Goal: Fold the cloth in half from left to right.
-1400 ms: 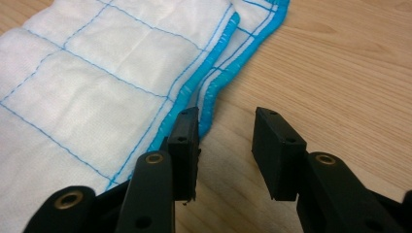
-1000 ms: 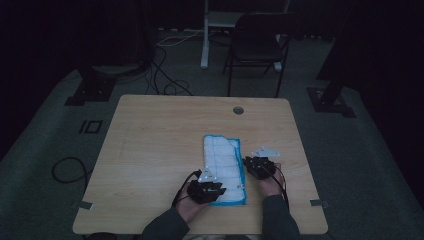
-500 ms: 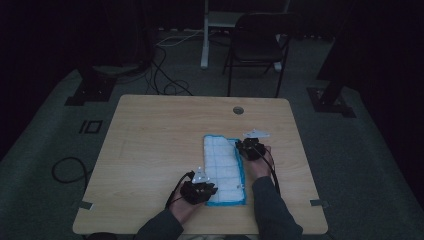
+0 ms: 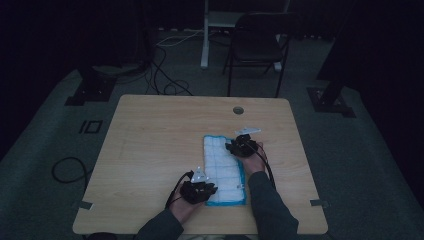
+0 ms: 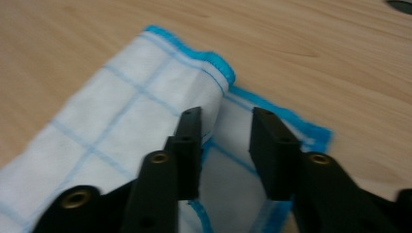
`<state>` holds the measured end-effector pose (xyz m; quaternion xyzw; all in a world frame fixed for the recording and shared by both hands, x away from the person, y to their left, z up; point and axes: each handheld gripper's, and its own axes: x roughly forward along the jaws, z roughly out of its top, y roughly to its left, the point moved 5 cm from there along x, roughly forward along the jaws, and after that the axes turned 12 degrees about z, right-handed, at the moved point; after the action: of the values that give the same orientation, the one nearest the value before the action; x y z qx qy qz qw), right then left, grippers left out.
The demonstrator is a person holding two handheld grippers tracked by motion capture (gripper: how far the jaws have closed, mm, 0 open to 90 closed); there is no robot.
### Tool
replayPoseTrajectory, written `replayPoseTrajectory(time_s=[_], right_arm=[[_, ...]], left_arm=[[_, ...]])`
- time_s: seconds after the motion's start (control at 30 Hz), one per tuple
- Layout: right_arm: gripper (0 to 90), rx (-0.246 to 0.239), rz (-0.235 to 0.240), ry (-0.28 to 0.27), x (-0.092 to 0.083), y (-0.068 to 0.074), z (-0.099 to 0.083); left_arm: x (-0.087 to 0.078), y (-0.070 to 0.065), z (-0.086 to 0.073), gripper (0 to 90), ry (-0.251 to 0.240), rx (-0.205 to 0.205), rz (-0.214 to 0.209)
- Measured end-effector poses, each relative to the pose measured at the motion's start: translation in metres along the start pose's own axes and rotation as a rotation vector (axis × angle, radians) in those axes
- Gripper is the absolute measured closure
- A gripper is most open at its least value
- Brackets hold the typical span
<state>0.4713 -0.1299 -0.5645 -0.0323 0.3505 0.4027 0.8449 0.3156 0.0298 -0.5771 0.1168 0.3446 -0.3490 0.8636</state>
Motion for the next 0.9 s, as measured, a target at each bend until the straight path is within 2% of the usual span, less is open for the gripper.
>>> replayPoseTrajectory(time_s=[0.2,0.33,0.37,0.43,0.5,0.57,0.63,0.8,0.9], right_arm=[[56.4,-0.032,0.037,0.031,0.008,0.013,-0.002],[55.2,-0.043,0.030,0.066,0.016,0.014,-0.003],[63.6,-0.039,0.023,0.055,0.016,0.014,-0.001],[63.6,-0.039,0.023,0.055,0.016,0.014,-0.001],[72.0,-0.031,-0.003,0.023,0.011,0.013,0.004],[80.1,-0.010,-0.003,-0.005,0.006,0.011,0.007],[87.1,-0.010,-0.008,-0.023,0.001,0.009,0.009],[88.0,0.011,-0.035,-0.083,-0.015,0.003,0.015],[88.1,0.026,-0.050,-0.094,-0.022,0.000,0.015]], left_arm=[[0.000,0.000,-0.001,76.6,-0.002,-0.004,-0.003],[0.000,0.001,-0.001,76.7,-0.007,-0.009,-0.006],[0.000,0.001,-0.001,76.7,-0.009,-0.011,-0.007],[0.000,0.001,-0.001,76.7,-0.010,-0.012,-0.007],[0.000,0.001,-0.001,76.7,-0.012,-0.013,-0.006],[0.000,0.001,-0.001,76.7,-0.011,-0.012,-0.006],[0.000,0.000,-0.001,76.6,-0.011,-0.013,-0.004],[-0.001,-0.001,-0.001,74.1,-0.008,-0.006,-0.003],[-0.001,-0.002,-0.001,72.3,-0.010,-0.001,-0.006]])
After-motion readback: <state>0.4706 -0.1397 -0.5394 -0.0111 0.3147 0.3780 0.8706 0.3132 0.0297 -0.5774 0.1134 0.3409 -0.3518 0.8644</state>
